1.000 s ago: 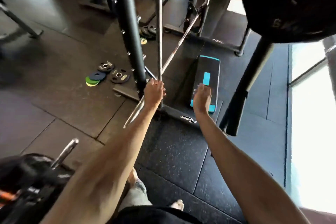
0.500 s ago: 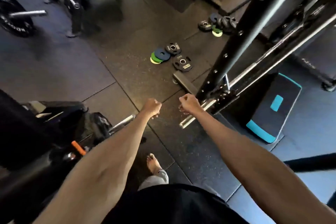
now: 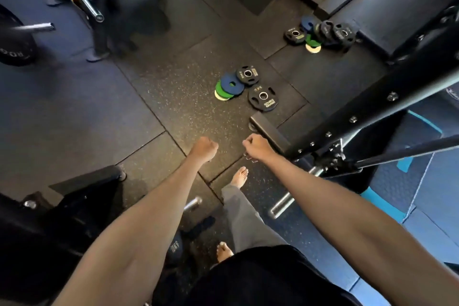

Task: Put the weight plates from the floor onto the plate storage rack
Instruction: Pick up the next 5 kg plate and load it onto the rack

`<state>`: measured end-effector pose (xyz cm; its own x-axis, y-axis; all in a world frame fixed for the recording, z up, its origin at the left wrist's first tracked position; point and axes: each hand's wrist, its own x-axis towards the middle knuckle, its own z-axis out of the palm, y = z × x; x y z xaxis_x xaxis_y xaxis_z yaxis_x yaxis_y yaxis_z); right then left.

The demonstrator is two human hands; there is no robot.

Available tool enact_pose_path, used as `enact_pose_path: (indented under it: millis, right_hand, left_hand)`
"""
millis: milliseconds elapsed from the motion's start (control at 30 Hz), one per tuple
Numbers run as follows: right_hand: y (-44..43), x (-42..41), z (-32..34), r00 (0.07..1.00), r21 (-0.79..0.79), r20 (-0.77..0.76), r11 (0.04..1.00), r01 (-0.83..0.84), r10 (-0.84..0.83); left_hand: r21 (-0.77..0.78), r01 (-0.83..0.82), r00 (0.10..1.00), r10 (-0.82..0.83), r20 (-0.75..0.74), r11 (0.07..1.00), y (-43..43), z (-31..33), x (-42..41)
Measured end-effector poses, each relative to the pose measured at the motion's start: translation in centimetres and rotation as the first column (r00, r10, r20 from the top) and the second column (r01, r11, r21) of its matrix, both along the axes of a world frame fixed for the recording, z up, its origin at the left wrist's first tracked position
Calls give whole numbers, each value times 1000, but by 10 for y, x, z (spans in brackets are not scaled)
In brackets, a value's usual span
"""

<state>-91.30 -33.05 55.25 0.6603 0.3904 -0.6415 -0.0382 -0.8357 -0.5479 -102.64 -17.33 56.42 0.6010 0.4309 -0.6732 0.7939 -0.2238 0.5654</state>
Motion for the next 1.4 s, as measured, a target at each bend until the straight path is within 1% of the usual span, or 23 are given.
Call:
enact_pose_path:
  millis: [133, 333, 433, 600, 733, 833, 1000, 1133, 1200, 1300, 1400]
  right_hand:
    - [43, 69, -19, 999, -29, -12, 999, 40, -40]
    - [90, 172, -26, 990, -52, -29, 990, 134, -136]
    - [108, 215, -35, 982, -72, -44, 981, 183, -186]
    - [140, 285, -61, 952, -99, -81, 953, 286, -294]
    - [163, 339, -82, 924, -126, -83, 924, 361, -373]
    - [174, 377, -97, 896, -140, -67, 893, 427, -439]
    - [178, 432, -137, 865, -139, -65, 863, 485, -497]
    - [169, 464, -192, 843, -141, -85, 844, 517, -531]
    - [165, 473, -219, 847, -157, -81, 846, 509, -525]
    - [156, 490, -290, 862, -183, -77, 857, 482, -502]
    - [143, 509, -371, 876, -184, -54, 867, 462, -479]
  left_hand:
    - [-8, 24, 998, -25, -65, 1000, 37, -8, 83]
    - [-11, 137, 987, -138, -78, 990, 80, -13, 213]
    - [-19, 197, 974, -198, -111, 980, 99, -19, 269]
    - [-47, 287, 940, -291, -180, 957, 140, -67, 361]
    - [-124, 328, 913, -348, -213, 936, 165, -96, 428]
    - [-171, 375, 881, -408, -239, 911, 172, -117, 472]
    - [-227, 421, 841, -472, -264, 878, 166, -161, 529]
    - [-278, 340, 853, -419, -312, 899, 155, -216, 560]
    - [-300, 272, 863, -370, -345, 914, 149, -243, 570]
    - [-311, 130, 884, -252, -394, 942, 136, -308, 586]
    - [-309, 33, 882, -173, -439, 951, 123, -382, 595]
